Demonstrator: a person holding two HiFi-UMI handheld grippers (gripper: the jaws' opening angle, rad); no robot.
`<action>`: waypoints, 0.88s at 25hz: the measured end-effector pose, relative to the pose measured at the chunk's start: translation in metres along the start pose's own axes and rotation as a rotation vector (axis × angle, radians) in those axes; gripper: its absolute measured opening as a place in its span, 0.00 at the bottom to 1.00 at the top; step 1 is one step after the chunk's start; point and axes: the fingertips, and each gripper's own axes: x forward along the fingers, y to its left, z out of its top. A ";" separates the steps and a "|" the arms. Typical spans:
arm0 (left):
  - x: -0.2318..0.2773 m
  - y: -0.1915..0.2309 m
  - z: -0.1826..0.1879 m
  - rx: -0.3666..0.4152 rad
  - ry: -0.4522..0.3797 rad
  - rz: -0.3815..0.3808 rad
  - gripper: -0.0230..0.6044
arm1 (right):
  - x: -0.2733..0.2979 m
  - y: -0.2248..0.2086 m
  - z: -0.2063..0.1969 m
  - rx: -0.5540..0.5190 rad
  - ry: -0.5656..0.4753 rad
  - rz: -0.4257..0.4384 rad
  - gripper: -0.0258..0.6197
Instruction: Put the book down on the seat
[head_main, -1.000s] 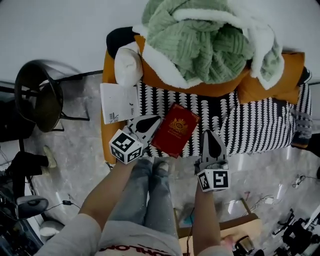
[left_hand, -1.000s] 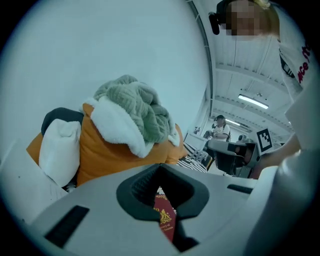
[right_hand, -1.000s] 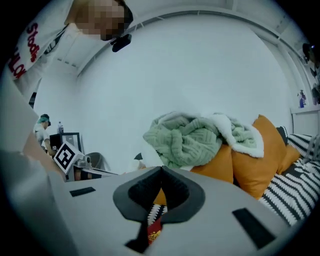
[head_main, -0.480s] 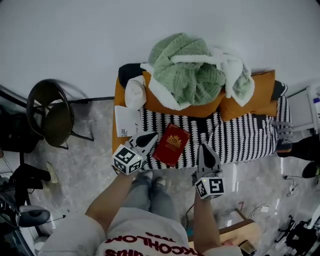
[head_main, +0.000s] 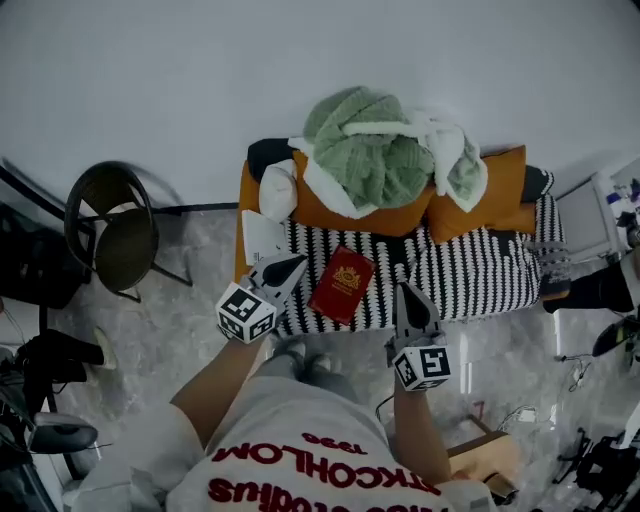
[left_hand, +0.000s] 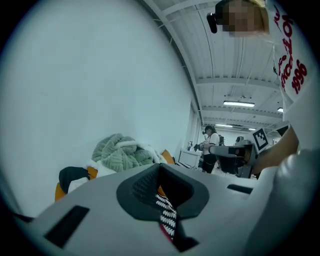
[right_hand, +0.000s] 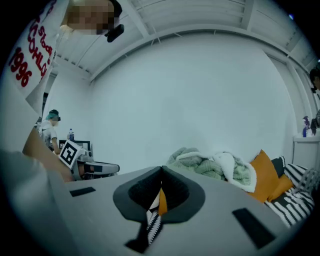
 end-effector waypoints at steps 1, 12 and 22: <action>-0.006 -0.001 0.003 0.009 -0.002 0.003 0.06 | -0.003 0.004 0.003 0.000 -0.004 0.005 0.08; -0.032 -0.017 0.020 0.060 -0.031 0.003 0.06 | -0.024 0.008 0.026 0.001 -0.052 -0.021 0.08; -0.024 -0.027 0.031 0.070 -0.049 -0.010 0.06 | -0.023 0.007 0.031 -0.004 -0.064 -0.022 0.08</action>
